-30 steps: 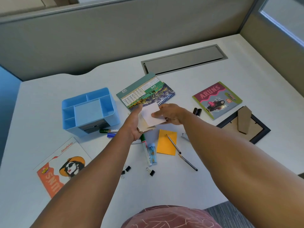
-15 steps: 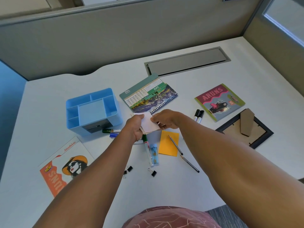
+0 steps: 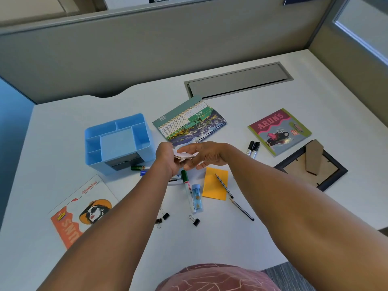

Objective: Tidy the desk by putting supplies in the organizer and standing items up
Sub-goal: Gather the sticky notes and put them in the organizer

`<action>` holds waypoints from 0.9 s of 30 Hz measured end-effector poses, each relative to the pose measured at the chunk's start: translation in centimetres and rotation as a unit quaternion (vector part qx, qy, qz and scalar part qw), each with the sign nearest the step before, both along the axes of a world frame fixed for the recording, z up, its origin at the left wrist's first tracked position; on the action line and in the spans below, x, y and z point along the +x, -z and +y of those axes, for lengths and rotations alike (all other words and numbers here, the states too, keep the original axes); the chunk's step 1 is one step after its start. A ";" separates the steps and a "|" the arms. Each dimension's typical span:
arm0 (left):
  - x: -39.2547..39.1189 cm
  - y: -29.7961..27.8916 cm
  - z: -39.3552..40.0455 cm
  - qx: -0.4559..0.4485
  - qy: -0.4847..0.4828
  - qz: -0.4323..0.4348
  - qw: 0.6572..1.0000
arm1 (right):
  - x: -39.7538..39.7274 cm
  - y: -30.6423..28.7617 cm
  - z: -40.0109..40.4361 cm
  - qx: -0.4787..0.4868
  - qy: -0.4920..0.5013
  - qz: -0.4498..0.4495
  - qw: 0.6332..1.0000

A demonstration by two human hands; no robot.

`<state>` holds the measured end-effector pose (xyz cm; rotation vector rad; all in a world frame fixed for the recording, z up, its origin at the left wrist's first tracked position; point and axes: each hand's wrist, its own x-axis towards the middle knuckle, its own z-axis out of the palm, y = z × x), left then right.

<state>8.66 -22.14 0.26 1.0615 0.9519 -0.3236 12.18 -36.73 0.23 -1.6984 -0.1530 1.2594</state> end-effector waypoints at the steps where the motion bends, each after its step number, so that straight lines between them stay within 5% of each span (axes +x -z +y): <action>1: -0.1 -0.1 0.1 -0.005 0.009 0.001 1.000 | 0.0 -0.1 0.0 0.002 -0.003 -0.007 1.000; 13: -0.9 -0.4 0.5 -0.037 0.118 -0.055 0.991 | 0.9 0.5 -0.2 0.036 0.150 -0.003 0.988; 20: -0.6 0.1 0.4 0.056 0.241 -0.061 0.967 | 1.0 0.1 -0.9 -0.010 0.132 -0.048 0.990; 27: 0.2 1.6 -0.1 0.283 0.272 -0.096 0.915 | 1.5 0.2 -2.9 -0.079 0.116 -0.191 0.972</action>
